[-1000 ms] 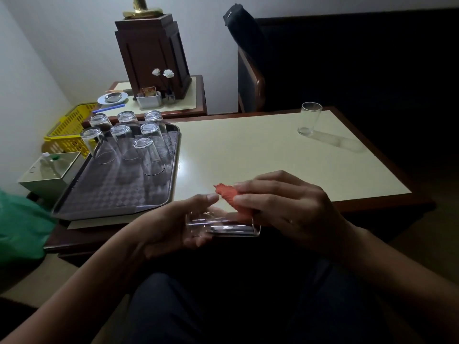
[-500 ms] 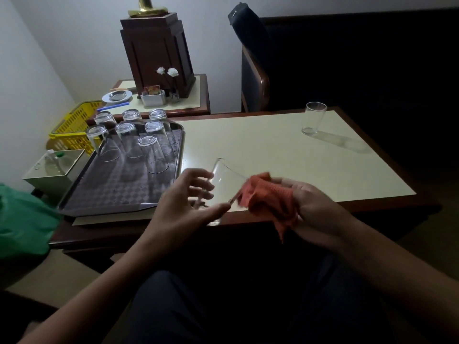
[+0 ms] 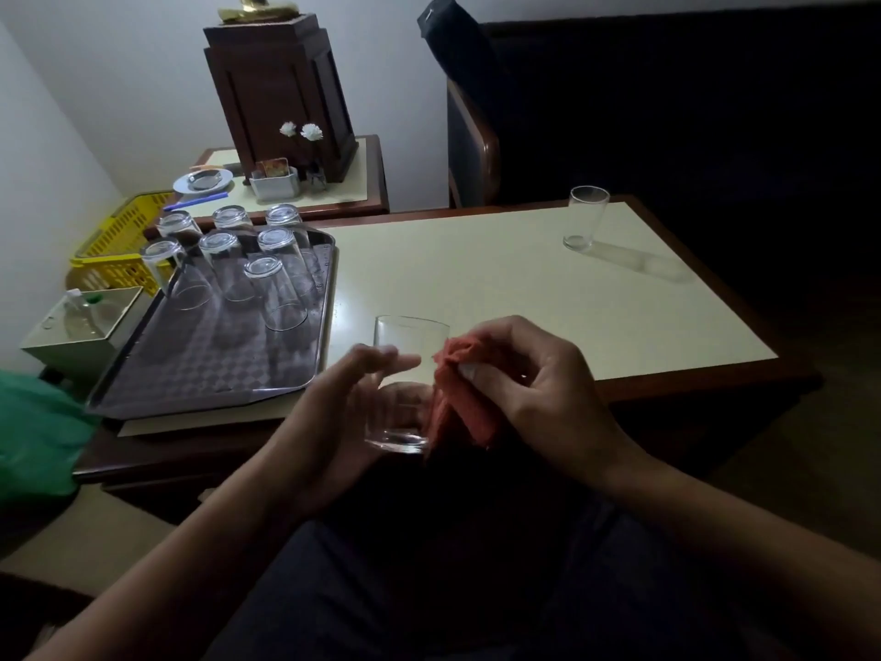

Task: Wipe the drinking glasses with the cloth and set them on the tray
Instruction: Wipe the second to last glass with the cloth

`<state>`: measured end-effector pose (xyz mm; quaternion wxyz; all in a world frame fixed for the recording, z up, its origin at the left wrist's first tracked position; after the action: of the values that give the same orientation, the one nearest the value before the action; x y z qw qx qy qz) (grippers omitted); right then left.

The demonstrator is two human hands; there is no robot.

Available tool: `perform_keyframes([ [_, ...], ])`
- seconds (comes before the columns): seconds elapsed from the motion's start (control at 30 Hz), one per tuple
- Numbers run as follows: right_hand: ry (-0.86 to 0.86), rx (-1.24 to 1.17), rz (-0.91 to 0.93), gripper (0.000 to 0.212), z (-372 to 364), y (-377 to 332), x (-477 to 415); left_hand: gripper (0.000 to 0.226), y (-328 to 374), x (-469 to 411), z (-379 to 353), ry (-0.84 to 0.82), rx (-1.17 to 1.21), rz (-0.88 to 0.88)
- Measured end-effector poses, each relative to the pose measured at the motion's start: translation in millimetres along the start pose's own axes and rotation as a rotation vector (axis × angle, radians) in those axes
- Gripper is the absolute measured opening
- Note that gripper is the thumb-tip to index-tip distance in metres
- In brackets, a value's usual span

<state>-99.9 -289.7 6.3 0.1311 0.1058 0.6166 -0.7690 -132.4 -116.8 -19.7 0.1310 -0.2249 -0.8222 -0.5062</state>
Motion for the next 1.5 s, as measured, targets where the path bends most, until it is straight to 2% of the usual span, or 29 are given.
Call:
perform_keyframes([
  [0.07, 0.101, -0.038, -0.045, 0.017, 9, 2, -6, 0.027, -5, 1, -8, 0.0, -0.048, -0.001],
  [0.13, 0.093, -0.058, -0.048, 0.015, 9, 2, -3, 0.028, 2, -2, -5, 0.09, -0.091, -0.088],
  [0.23, -0.155, 0.034, 0.013, 0.012, -9, -2, 13, 0.054, 12, -10, 14, 0.222, -0.108, -0.19],
  [0.3, -0.258, 0.041, 0.012, 0.012, -15, -6, 15, 0.063, 8, -11, 20, 0.189, -0.111, -0.159],
  [0.4, -0.089, -0.088, -0.088, 0.012, 3, -4, -5, 0.068, 0, -9, 12, 0.017, -0.004, -0.055],
  [0.47, 0.049, -0.145, -0.144, 0.014, 15, -3, -12, 0.066, -4, -10, 6, -0.021, -0.02, -0.039],
  [0.57, 0.057, -0.154, -0.152, 0.012, 7, 0, -3, 0.055, -8, -13, -2, 0.037, -0.077, -0.074],
  [0.67, -0.103, -0.107, -0.14, 0.011, -19, 9, 18, 0.044, -2, -14, 5, 0.127, 0.027, -0.103],
  [0.8, -0.259, -0.062, -0.131, 0.013, -39, 14, 30, 0.064, 16, -16, 27, 0.259, 0.057, -0.164],
  [0.93, -0.244, -0.083, -0.162, 0.014, -44, 19, 19, 0.057, 43, -17, 59, 0.425, -0.113, -0.272],
  [1.13, -0.157, -0.087, -0.193, 0.012, -57, 27, -22, 0.053, 85, -13, 130, 0.513, -0.012, -0.316],
  [1.27, -0.102, -0.053, -0.199, 0.014, -74, 27, -51, 0.079, 110, -13, 201, 0.656, -0.268, -0.312],
  [1.4, -0.086, -0.068, -0.217, 0.014, -93, 29, -68, 0.06, 142, -8, 257, 0.89, -0.884, -0.412],
  [1.5, -0.08, -0.076, -0.237, 0.014, -103, 34, -73, 0.053, 164, -14, 281, 0.93, -1.174, -0.437],
])
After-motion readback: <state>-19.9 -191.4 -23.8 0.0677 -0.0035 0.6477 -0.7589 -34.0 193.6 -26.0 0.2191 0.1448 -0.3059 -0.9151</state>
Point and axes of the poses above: each hand's wrist, its own x-axis away from the middle knuckle, its own z-axis out of the back of the hand, y = z × x, the point moved 7 cm from there along -x, towards the middle knuckle, and after that the axes turned 8 degrees about y, right-handed, at the moved point
